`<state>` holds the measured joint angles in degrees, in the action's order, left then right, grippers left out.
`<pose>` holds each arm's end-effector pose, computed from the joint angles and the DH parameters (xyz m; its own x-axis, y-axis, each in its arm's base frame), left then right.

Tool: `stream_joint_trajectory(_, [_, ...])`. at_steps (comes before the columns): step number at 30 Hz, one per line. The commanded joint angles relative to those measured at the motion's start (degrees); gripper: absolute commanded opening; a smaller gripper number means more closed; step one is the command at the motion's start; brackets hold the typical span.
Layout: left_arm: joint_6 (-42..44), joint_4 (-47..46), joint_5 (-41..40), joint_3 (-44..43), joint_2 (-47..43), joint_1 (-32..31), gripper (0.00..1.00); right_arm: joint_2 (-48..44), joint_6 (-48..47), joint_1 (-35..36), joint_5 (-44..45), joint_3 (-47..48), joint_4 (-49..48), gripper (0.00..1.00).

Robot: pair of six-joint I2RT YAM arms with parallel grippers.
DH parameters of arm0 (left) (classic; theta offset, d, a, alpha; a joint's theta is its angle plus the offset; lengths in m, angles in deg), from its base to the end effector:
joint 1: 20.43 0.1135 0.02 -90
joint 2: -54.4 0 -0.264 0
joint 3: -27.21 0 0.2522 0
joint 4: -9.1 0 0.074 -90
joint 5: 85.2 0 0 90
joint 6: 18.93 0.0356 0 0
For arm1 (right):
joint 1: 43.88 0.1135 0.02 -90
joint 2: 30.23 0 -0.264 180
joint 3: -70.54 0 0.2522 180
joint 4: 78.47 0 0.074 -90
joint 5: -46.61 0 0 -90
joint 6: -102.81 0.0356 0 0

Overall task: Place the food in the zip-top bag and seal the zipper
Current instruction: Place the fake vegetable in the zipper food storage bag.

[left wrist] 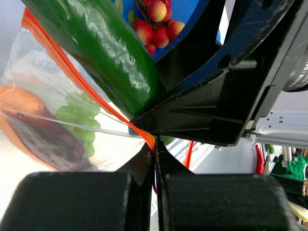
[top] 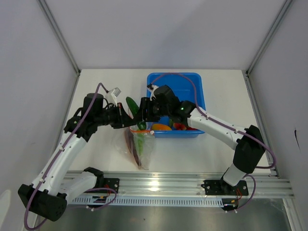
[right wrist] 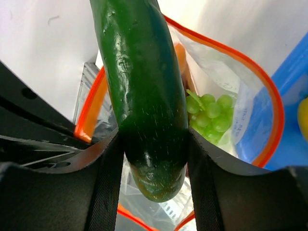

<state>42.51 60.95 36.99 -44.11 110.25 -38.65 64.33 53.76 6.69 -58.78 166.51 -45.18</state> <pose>0.1828 -0.0801 0.3375 -0.8161 -0.1573 -0.5561 0.3209 0.6769 -0.6624 0.2373 0.3034 0.3257 -0.8352 -0.0208 -0.5495 -0.4507 0.5984 0.6624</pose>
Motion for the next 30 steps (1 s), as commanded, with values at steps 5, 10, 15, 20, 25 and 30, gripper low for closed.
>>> stream_joint_trajectory(5, [-1.0, -1.4, 0.7, -2.9, -1.1, 0.3, 0.01, -1.3, -2.4, 0.9, -2.9, -1.9, 0.1, 0.55])
stream_joint_trajectory(10, [-0.7, -0.9, 0.3, -3.1, -1.6, 0.3, 0.01, -2.4, -4.3, 0.9, -1.7, -2.3, 1.4, 0.73])
stream_joint_trajectory(15, [-0.7, -0.6, 0.1, -3.3, -1.8, 0.3, 0.01, -4.1, -6.2, 1.0, 0.0, -2.1, 3.0, 0.89])
stream_joint_trajectory(20, [-0.6, -0.8, -0.1, -3.4, -1.9, 0.3, 0.01, -5.9, -9.0, 0.7, 4.6, 0.2, 6.0, 0.90])
stream_joint_trajectory(25, [-0.4, -0.3, -0.2, -4.0, -2.2, 0.3, 0.01, -8.1, -11.0, -1.8, 12.7, 2.1, 10.8, 0.99])
stream_joint_trajectory(30, [0.2, 0.1, -0.8, -4.0, -2.2, 0.3, 0.01, -12.1, -11.0, -11.2, 14.2, -1.0, 11.4, 0.99])
